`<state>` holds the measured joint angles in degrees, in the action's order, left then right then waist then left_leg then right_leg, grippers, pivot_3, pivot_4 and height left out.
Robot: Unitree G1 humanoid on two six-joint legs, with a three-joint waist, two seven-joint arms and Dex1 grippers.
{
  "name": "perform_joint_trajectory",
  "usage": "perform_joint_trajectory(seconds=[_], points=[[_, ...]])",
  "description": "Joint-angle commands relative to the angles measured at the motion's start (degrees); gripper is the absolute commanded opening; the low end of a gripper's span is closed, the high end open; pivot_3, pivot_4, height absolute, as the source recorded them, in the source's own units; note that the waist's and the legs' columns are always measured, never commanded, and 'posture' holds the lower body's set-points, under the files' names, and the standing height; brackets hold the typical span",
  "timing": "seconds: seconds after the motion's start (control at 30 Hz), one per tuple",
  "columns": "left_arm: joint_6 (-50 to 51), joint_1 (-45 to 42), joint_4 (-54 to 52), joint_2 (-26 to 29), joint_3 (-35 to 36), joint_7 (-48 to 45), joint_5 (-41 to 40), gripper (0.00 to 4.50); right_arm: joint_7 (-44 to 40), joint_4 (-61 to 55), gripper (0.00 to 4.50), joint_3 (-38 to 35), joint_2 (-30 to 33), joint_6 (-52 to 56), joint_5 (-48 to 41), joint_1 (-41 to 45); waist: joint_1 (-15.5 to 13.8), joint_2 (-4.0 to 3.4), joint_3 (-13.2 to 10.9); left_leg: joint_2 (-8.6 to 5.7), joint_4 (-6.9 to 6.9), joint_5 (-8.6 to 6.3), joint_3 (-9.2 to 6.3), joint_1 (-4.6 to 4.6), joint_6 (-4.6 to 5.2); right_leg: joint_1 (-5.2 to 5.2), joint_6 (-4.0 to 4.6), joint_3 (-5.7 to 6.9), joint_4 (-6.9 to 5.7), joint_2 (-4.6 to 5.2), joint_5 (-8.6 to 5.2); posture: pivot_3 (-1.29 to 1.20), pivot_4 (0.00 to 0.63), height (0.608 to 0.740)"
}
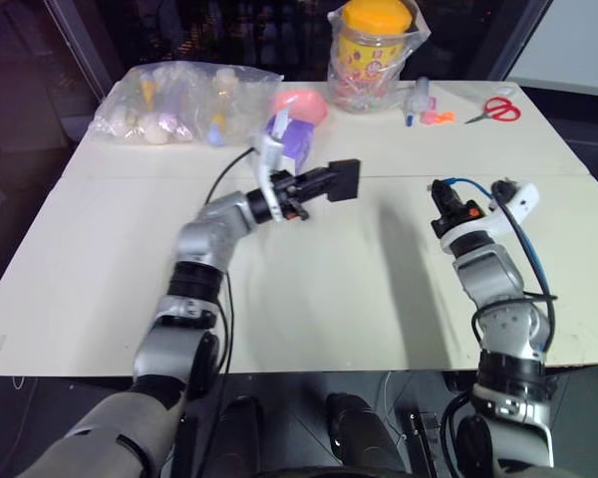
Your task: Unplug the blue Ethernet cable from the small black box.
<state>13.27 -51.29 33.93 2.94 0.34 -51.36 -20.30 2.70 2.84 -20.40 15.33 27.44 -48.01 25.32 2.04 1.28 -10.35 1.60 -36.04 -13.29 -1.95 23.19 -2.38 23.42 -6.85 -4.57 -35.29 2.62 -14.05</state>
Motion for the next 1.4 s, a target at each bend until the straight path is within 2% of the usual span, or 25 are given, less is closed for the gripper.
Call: perform_joint_trajectory(seconds=[0.03,0.13,0.2,0.33,0.37,0.5,0.6,0.67,0.9,0.93,1.03,1.2,1.3,1.4], points=[[-17.18,-1.42,7.55,-3.05,-1.60,7.96,7.46,0.48,-0.81,9.36,0.06,1.53,2.84,-1.02,7.49,4.25,0.10,-0.01,0.01,0.00,0.01,-0.01,0.02,0.00,0.01,0.01,-0.02,-0.02,0.03,0.00,0.01,0.00,0.150,0.740],[-24.57,-3.08,15.60,-5.45,-2.90,11.80,11.33,0.48,-4.22,16.60,1.17,1.79,4.14,-1.94,10.21,7.22,0.22,-0.02,0.00,0.00,0.01,-0.03,0.05,0.06,0.05,0.07,-0.11,-0.04,0.03,-0.02,0.06,0.00,0.150,0.740],[-27.65,-4.27,19.97,-6.70,-2.68,13.09,12.46,0.48,-5.52,18.96,2.19,1.78,4.67,-2.17,11.80,8.41,0.21,-0.02,0.00,0.00,0.02,-0.03,0.05,0.09,0.06,0.09,-0.15,-0.04,0.04,-0.02,0.07,0.00,0.150,0.740],[-31.80,-6.12,26.28,-8.26,-2.29,14.83,14.11,0.48,-5.98,16.07,4.24,2.05,4.75,1.56,13.21,7.06,0.17,-0.01,0.01,0.00,0.02,-0.05,0.05,0.15,0.09,0.13,-0.18,-0.04,0.07,-0.03,0.06,0.00,0.150,0.740],[-32.42,-6.41,27.16,-8.45,-2.20,15.09,14.38,0.48,-6.08,14.23,4.44,2.17,4.60,2.84,13.17,6.21,0.14,-0.02,0.00,0.00,0.01,-0.05,0.05,0.15,0.09,0.13,-0.19,-0.04,0.08,-0.03,0.06,0.00,0.150,0.740],[-32.72,-5.88,29.59,-8.37,-1.72,14.74,14.82,0.48,-4.62,-7.70,4.44,2.83,2.27,11.05,8.49,-6.05,-0.74,-0.05,0.03,-0.01,0.03,-0.08,-0.01,0.17,0.13,0.14,-0.21,0.00,0.07,-0.04,0.05,0.00,0.150,0.740],[-32.89,-4.74,29.94,-8.09,-2.08,13.40,15.28,0.48,-4.10,-16.23,4.44,1.73,0.03,13.24,4.78,-10.78,-0.77,-0.07,0.02,0.00,0.07,-0.11,0.02,0.17,0.19,0.21,-0.21,-0.04,0.05,-0.06,0.06,0.00,0.150,0.740],[-32.24,-4.11,30.32,-8.18,-1.65,12.60,14.86,1.51,-3.64,-19.79,4.50,1.19,-1.04,13.61,3.61,-12.86,-0.97,-0.07,0.02,0.00,0.00,-0.11,0.03,0.17,0.19,0.19,-0.20,-0.04,0.05,-0.05,0.06,0.00,0.150,0.740],[-30.13,-2.31,28.75,-7.38,-0.95,9.66,14.42,4.19,-3.01,-21.52,4.50,0.06,-1.33,12.98,3.79,-13.54,-1.20,-0.06,0.03,-0.01,-0.16,-0.11,0.03,0.15,0.18,0.06,-0.08,-0.04,0.09,-0.04,0.06,0.00,0.150,0.740],[-28.62,-1.95,27.60,-6.80,-1.12,8.47,14.24,4.45,-3.53,-21.69,4.50,0.08,-0.93,12.99,3.75,-13.59,-1.20,-0.06,0.03,-0.01,-0.14,-0.11,0.02,0.15,0.18,0.06,-0.09,-0.04,0.09,-0.04,0.06,0.00,0.150,0.740],[-21.21,1.28,16.23,-3.32,-1.41,2.94,11.80,4.45,-6.45,-24.25,4.50,0.39,1.93,13.99,3.48,-15.28,-0.97,-0.08,0.03,0.00,-0.06,-0.11,0.02,0.15,0.18,0.09,-0.15,-0.03,0.07,-0.04,0.08,0.00,0.150,0.740],[-1.58,11.20,-11.76,4.55,-2.85,-2.14,6.04,4.45,-13.08,-29.97,4.50,1.70,8.63,16.13,2.74,-20.00,-0.88,-0.12,0.05,0.05,0.06,-0.11,-0.04,0.09,0.19,0.17,-0.14,0.00,-0.14,-0.08,0.07,0.00,0.150,0.740],[8.87,16.09,-24.91,9.25,-2.94,-2.13,2.76,4.45,-16.99,-33.29,4.50,2.65,13.37,17.29,3.40,-23.24,-0.91,-0.12,0.06,0.06,0.03,-0.11,-0.04,0.06,0.18,0.11,-0.13,0.00,-0.14,-0.07,0.07,0.00,0.150,0.740],[16.00,18.97,-32.47,11.97,-1.42,0.91,0.58,4.45,-19.53,-35.91,4.50,2.88,16.93,17.31,4.64,-26.09,-1.27,-0.11,0.06,0.05,-0.14,-0.10,-0.04,0.05,0.18,0.00,0.06,0.02,-0.11,-0.05,-0.04,0.00,0.150,0.740]])
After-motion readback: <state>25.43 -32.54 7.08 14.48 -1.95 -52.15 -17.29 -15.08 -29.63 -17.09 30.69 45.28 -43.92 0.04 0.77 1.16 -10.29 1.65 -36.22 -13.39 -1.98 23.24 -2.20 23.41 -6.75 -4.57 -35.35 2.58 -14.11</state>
